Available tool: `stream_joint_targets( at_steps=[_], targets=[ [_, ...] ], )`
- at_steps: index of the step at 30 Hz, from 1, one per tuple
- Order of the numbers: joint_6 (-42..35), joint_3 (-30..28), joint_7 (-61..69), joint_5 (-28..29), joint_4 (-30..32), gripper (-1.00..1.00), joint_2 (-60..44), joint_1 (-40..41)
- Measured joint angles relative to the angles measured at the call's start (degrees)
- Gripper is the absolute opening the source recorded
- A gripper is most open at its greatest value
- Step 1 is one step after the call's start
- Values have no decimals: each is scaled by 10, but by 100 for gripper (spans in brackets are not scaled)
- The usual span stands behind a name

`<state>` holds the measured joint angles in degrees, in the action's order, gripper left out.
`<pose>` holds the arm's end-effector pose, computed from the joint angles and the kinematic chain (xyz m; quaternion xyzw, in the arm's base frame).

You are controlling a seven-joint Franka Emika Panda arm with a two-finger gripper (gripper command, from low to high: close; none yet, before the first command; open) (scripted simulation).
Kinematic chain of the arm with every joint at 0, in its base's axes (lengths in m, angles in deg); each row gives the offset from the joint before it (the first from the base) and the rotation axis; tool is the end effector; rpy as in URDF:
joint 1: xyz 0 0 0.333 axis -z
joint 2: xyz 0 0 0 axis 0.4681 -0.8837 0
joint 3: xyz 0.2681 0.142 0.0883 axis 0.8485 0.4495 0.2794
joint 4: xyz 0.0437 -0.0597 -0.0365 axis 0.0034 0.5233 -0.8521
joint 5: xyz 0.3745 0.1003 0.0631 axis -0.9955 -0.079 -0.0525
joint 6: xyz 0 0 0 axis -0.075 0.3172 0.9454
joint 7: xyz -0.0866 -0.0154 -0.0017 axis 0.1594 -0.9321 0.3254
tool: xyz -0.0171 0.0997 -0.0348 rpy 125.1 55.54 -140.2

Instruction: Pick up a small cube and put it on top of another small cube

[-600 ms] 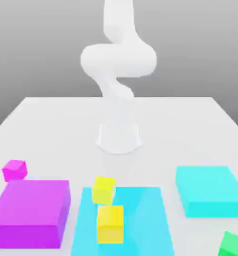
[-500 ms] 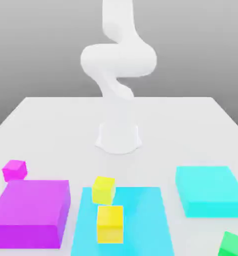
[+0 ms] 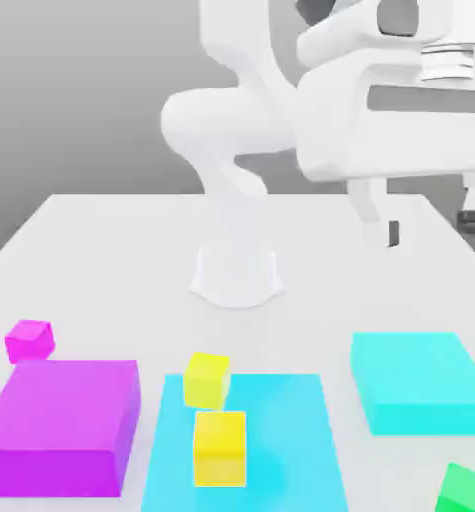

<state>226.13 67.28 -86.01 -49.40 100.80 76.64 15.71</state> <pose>0.5223 0.1593 0.4279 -0.9853 0.0773 -0.1442 0.0496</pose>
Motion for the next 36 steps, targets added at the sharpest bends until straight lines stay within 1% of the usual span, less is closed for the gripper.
stream_joint_targets(
  at_steps=[6, 12, 16, 17, 24, 28, 30, 36],
  targets=[
    [29, 16, 45, 19, -13, 0, -125, -30],
    [59, 33, 80, 50, -27, 0, -251, -57],
    [114, 20, 75, 68, -42, 0, -335, -73],
    [125, 17, 74, 71, -46, -100, -349, -75],
    [124, 18, 73, 72, -46, -100, -350, -75],
    [72, 31, 85, 55, -31, -100, -281, -65],
    [72, 33, 89, 40, -33, -100, -260, -53],
    [83, -49, 50, 33, 20, -100, -192, 15]
  ],
)
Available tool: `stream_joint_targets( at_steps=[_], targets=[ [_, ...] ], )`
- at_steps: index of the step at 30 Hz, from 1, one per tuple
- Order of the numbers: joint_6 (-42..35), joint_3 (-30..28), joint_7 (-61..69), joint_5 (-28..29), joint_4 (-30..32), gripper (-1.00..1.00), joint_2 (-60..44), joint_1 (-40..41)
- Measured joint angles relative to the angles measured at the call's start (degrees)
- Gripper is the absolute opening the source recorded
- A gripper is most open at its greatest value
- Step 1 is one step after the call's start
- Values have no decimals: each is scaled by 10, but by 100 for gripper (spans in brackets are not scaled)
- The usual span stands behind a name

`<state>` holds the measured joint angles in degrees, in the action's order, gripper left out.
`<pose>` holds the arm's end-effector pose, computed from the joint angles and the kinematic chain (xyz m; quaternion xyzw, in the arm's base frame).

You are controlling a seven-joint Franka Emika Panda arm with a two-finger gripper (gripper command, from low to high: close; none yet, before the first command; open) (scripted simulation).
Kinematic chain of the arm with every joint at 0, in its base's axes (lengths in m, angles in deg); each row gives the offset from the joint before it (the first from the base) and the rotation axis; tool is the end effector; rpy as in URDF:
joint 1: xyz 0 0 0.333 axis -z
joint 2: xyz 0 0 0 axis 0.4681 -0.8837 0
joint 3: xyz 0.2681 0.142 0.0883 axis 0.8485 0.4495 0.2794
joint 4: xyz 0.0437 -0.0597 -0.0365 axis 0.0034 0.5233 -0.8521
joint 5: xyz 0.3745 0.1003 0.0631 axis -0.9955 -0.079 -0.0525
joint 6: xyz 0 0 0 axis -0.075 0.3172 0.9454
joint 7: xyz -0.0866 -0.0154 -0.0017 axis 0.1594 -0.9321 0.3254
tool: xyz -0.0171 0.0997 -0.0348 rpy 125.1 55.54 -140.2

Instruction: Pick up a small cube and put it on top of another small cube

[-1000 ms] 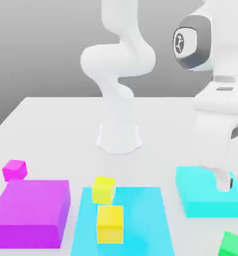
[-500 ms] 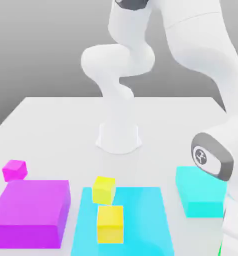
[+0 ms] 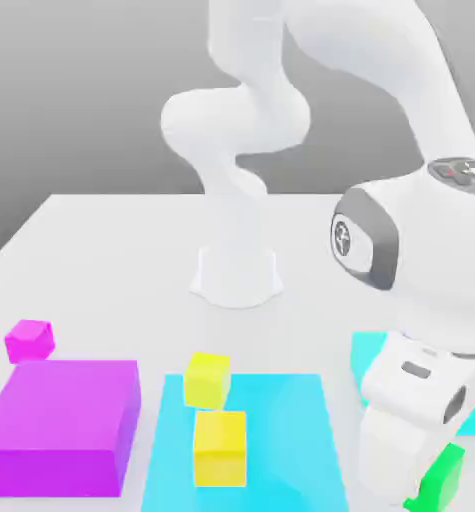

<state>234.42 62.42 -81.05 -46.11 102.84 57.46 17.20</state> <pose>0.5392 0.1023 0.2429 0.9969 -0.0650 0.0440 0.0075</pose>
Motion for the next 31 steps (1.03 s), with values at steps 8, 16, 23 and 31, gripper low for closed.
stream_joint_targets(
  at_steps=[8, 16, 23, 31],
  targets=[
    [10, -125, -75, 19, 100, -100, 93, 97],
    [10, -266, -183, 41, 232, -100, 211, 372],
    [50, -299, -154, -28, 273, -100, 182, 391],
    [123, -261, -67, -150, 272, 100, 92, 406]
  ],
)
